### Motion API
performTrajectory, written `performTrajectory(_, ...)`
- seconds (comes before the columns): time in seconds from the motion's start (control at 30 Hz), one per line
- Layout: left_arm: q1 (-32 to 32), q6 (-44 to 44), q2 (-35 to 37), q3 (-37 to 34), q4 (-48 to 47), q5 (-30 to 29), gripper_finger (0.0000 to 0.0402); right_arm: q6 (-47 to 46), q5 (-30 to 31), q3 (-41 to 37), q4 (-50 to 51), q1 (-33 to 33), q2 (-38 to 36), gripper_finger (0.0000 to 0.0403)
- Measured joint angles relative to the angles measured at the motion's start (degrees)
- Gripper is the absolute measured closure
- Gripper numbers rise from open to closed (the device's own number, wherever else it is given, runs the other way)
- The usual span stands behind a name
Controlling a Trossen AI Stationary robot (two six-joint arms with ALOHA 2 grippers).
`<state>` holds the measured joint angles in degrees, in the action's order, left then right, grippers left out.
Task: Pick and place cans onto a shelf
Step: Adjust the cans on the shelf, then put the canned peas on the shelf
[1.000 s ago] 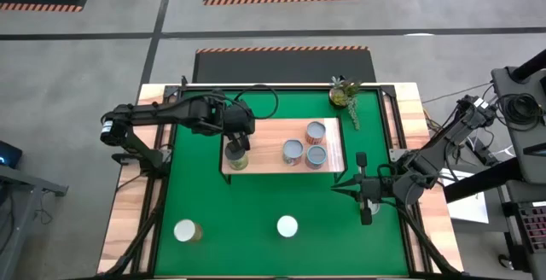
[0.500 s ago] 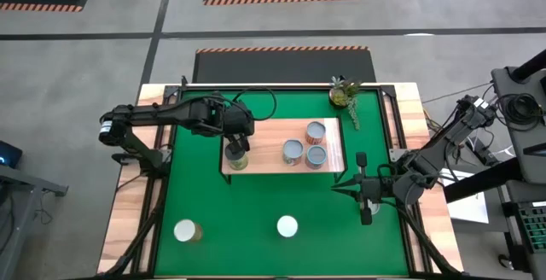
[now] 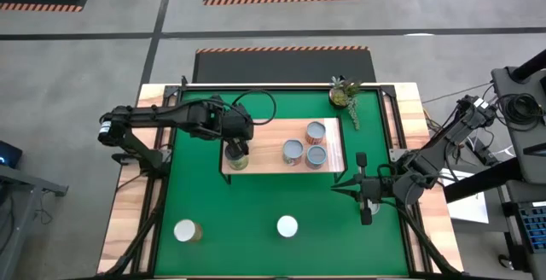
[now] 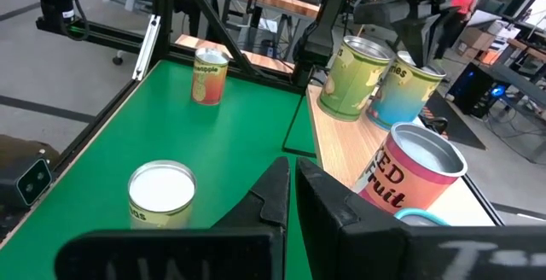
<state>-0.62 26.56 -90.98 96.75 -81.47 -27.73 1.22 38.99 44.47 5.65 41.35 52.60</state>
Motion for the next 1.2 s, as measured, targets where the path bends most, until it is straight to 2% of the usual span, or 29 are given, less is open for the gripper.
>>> performTrajectory(0.63, -0.1, 1.5, 1.9, -0.1, 0.0, -0.1, 0.0402, -0.1, 0.0, 0.0, -0.4, 0.0, 0.0, 0.039)
performTrajectory(0.77, -1.8, 4.8, 3.4, -0.1, 0.3, -3.2, 0.0402, -1.2, 0.0, 0.0, -0.5, 0.0, 0.0, 0.039)
performTrajectory(0.93, -11.3, 9.7, 5.1, -0.1, 2.9, -12.7, 0.0402, -4.0, 0.0, 0.0, -0.4, 0.0, 0.0, 0.039)
performTrajectory(1.1, -28.4, 9.8, 4.3, -0.2, 10.3, -25.8, 0.0402, -6.3, 0.0, 0.0, -0.5, 0.0, 1.1, 0.039)
performTrajectory(1.2, -38.2, 5.3, 2.5, -0.9, 17.0, -32.3, 0.0402, -7.5, 0.6, 0.0, -1.4, -0.1, 2.8, 0.039)
